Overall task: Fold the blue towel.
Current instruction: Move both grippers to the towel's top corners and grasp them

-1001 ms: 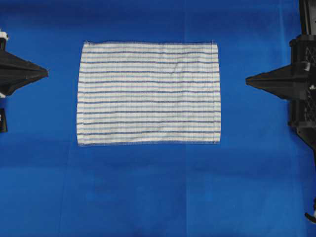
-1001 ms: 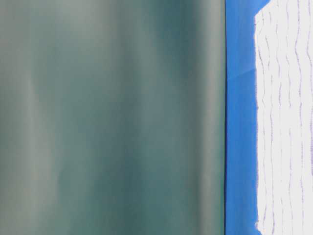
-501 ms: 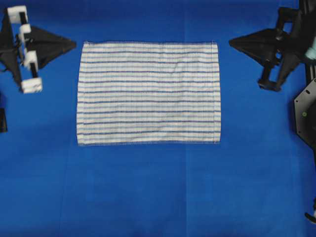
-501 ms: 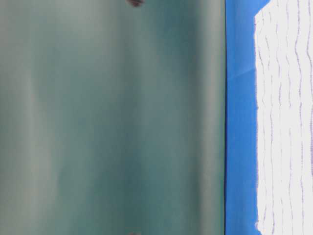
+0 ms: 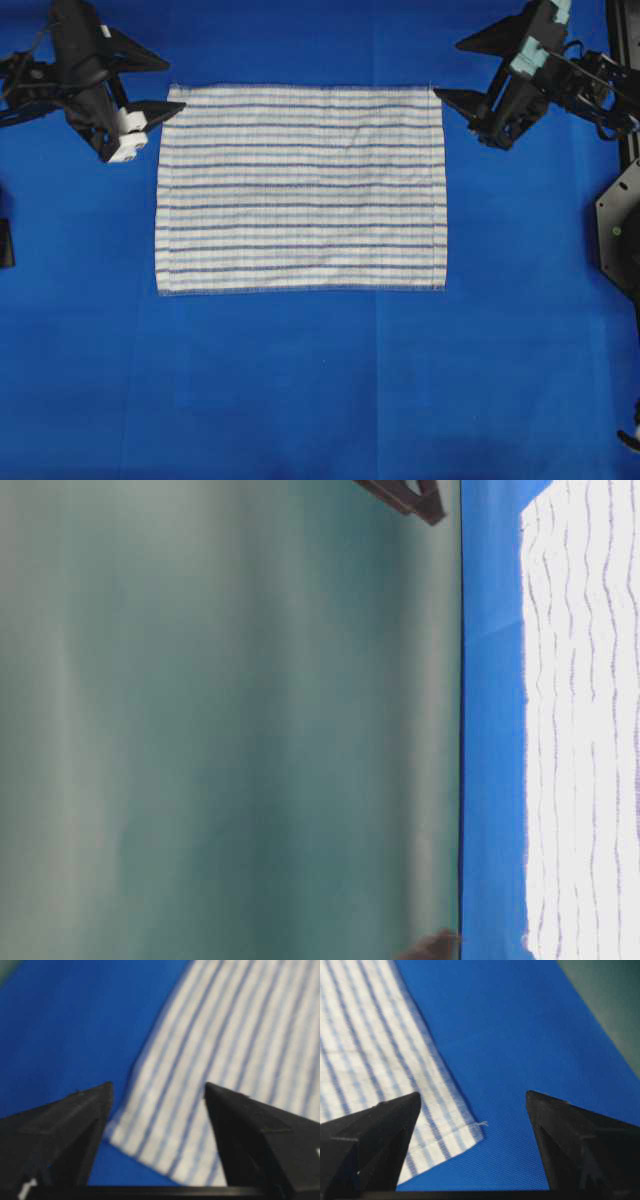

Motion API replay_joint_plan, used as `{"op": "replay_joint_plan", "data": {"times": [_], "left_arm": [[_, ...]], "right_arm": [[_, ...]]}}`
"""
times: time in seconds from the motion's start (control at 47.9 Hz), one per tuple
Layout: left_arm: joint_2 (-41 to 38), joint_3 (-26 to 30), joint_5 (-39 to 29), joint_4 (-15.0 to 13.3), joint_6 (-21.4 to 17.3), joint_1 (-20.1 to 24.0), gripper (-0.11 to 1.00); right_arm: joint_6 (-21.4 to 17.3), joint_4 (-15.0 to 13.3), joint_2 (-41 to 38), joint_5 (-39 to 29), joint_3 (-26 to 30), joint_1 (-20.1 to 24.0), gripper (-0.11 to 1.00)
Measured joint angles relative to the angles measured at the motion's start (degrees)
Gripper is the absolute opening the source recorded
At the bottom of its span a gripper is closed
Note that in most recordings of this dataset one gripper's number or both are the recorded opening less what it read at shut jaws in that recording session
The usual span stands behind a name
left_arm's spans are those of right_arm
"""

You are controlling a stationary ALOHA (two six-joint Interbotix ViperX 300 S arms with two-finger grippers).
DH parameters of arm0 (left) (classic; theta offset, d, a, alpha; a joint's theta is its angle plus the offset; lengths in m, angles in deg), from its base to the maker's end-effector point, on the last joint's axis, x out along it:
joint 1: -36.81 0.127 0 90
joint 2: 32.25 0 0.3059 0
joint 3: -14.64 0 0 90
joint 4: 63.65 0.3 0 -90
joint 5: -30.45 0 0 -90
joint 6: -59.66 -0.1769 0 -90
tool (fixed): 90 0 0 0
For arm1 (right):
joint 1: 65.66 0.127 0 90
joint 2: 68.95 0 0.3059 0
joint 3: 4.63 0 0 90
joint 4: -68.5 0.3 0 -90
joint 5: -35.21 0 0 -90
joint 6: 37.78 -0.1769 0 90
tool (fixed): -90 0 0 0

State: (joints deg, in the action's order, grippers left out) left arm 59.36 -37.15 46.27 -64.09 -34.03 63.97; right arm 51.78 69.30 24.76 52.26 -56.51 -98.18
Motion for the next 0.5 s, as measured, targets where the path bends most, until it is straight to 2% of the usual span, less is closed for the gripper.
{"op": "replay_joint_plan", "data": {"times": [0.334, 0.501], "left_arm": [[-12.6, 0.7, 7.9, 0.0, 0.1, 1.8, 0.66], [-16.5, 1.3, 9.0, 0.0, 0.1, 1.8, 0.65]], "right_arm": [[0.0, 0.2, -11.9, 6.2, 0.3, -0.4, 0.73], [0.0, 0.3, -15.6, 7.9, 1.2, -0.5, 0.73]]}}
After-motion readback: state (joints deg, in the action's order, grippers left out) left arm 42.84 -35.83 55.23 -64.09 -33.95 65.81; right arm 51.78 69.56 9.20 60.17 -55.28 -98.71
